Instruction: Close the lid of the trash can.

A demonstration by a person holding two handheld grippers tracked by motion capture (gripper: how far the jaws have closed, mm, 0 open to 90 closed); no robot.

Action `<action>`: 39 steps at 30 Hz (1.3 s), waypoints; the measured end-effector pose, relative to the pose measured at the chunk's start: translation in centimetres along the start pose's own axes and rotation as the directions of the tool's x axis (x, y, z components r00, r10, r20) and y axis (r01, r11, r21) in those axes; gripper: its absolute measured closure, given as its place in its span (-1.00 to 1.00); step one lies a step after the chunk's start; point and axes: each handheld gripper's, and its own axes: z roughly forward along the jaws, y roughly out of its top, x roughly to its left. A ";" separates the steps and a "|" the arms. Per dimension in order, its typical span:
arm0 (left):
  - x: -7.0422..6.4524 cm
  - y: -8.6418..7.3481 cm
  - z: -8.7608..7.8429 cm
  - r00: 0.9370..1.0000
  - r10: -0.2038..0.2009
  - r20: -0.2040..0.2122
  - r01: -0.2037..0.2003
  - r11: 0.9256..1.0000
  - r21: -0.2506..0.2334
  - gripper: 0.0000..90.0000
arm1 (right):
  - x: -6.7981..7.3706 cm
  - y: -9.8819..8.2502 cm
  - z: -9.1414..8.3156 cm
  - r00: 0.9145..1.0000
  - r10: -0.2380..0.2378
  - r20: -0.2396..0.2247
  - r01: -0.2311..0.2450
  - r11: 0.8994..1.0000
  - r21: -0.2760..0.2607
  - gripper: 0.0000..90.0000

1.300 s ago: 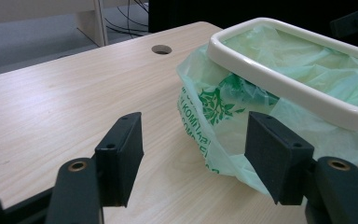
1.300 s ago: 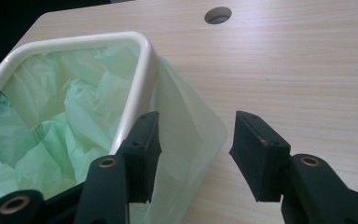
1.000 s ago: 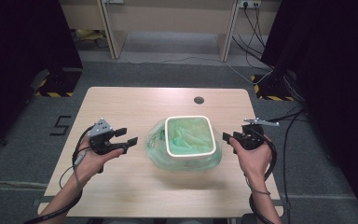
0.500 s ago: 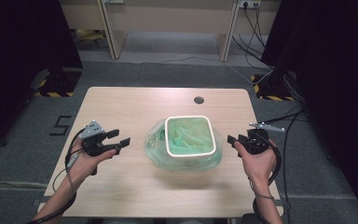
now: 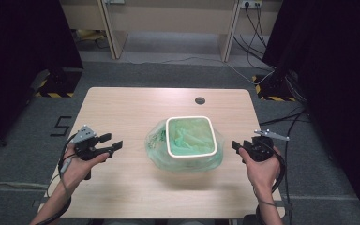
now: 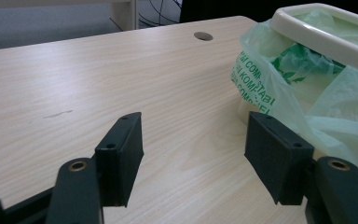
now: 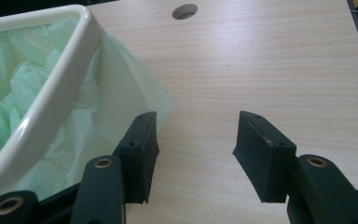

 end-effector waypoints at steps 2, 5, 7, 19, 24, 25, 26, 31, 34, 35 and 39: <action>0.2 -0.3 -0.1 1.000 -0.007 -0.006 0.007 1.000 -0.003 -0.20 | -0.1 -0.2 0.0 1.000 0.001 0.001 -0.001 1.000 -0.003 0.08; 0.5 -0.9 -0.2 1.000 -0.013 -0.013 0.013 1.000 -0.003 -0.20 | -0.2 -0.6 0.2 1.000 0.001 0.001 -0.001 1.000 -0.006 0.08; 0.7 -1.4 -0.3 1.000 -0.017 -0.019 0.017 1.000 0.000 -0.20 | -0.3 -0.9 0.3 1.000 0.000 0.004 0.000 1.000 -0.007 0.08; 1.9 -4.0 -0.9 0.998 -0.035 -0.046 0.035 0.999 -0.010 -0.20 | -1.2 -3.5 0.9 1.000 0.008 0.022 -0.008 1.000 -0.004 0.07; 2.2 -5.0 -1.1 0.998 -0.042 -0.056 0.042 0.999 -0.013 -0.20 | -1.6 -4.4 1.1 1.000 0.007 0.026 -0.007 1.000 -0.015 0.07; 2.3 -5.1 -1.1 0.997 -0.043 -0.057 0.042 0.999 -0.016 -0.20 | -1.6 -4.5 1.1 1.000 0.007 0.025 -0.006 1.000 -0.017 0.07; 2.3 -5.2 -1.1 0.997 -0.042 -0.058 0.041 0.999 -0.016 -0.20 | -1.7 -4.6 1.1 1.000 0.005 0.025 -0.004 1.000 -0.021 0.07; 2.4 -5.7 -1.1 0.997 -0.034 -0.066 0.032 0.999 -0.019 -0.21 | -1.8 -5.2 1.3 1.000 0.005 0.027 -0.005 0.999 -0.033 0.07; 2.6 -6.2 -1.1 0.997 -0.033 -0.073 0.032 0.999 -0.020 -0.21 | -2.0 -5.6 1.5 1.000 0.004 0.026 -0.003 0.999 -0.040 0.07; 2.6 -6.3 -1.2 0.997 -0.033 -0.074 0.031 0.999 -0.020 -0.21 | -2.0 -5.7 1.5 1.000 0.001 0.027 0.000 0.999 -0.045 0.07; 2.6 -6.9 -1.2 0.996 -0.037 -0.080 0.036 0.999 -0.026 -0.21 | -2.1 -6.3 1.8 0.999 -0.008 0.032 0.010 0.997 -0.073 0.07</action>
